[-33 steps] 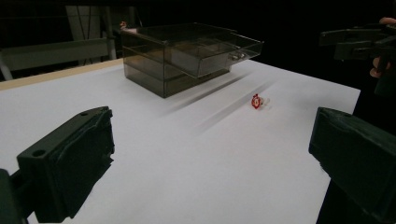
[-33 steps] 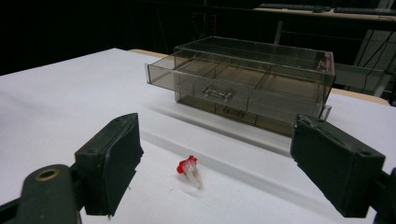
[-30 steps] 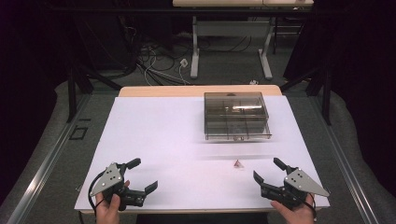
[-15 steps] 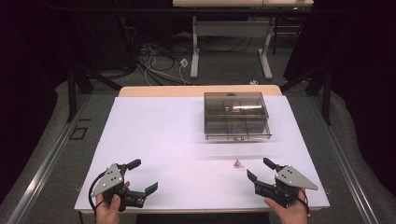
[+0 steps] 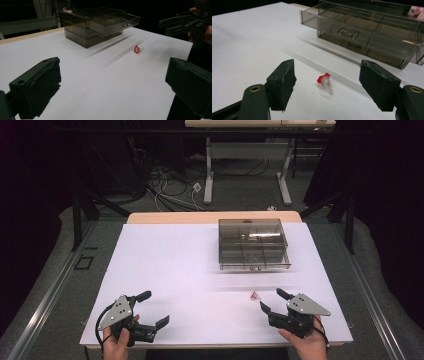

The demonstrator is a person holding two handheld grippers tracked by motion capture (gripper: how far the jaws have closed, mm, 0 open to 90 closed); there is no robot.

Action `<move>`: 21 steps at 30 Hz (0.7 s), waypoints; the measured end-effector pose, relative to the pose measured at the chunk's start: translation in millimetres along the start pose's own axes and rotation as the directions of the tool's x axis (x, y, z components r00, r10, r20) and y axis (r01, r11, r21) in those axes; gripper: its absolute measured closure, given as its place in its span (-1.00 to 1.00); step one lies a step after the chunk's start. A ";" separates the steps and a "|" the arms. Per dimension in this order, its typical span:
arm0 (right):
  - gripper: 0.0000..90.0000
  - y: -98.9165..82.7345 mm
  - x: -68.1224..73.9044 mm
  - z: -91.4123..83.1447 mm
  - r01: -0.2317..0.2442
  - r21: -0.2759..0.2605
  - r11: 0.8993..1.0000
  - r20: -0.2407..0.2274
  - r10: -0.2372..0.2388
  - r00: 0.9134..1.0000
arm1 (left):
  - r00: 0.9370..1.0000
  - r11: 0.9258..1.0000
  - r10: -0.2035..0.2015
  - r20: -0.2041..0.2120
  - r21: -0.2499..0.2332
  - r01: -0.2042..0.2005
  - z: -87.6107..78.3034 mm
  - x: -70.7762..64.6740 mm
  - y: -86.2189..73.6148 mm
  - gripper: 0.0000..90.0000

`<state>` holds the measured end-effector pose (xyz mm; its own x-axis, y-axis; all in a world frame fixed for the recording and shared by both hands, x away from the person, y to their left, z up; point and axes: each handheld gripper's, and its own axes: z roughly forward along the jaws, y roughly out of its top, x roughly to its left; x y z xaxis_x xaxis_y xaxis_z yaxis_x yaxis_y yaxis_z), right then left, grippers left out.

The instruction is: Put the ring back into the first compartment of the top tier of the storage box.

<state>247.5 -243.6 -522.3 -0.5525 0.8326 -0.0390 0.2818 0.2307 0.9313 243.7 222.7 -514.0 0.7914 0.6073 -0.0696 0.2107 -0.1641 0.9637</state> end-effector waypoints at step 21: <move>-0.36 0.7 0.1 23.9 0.042 0.071 0.997 -0.036 -0.039 0.999 | 1.000 1.000 -0.011 0.008 0.009 0.010 1.5 0.6 -0.8 -1.00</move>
<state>266.3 -231.3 -530.4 -0.5908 0.8044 -0.0625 0.3136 0.3003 0.9008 244.9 222.1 -515.3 0.7937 0.6028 -0.0818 0.2241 -0.1648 0.9605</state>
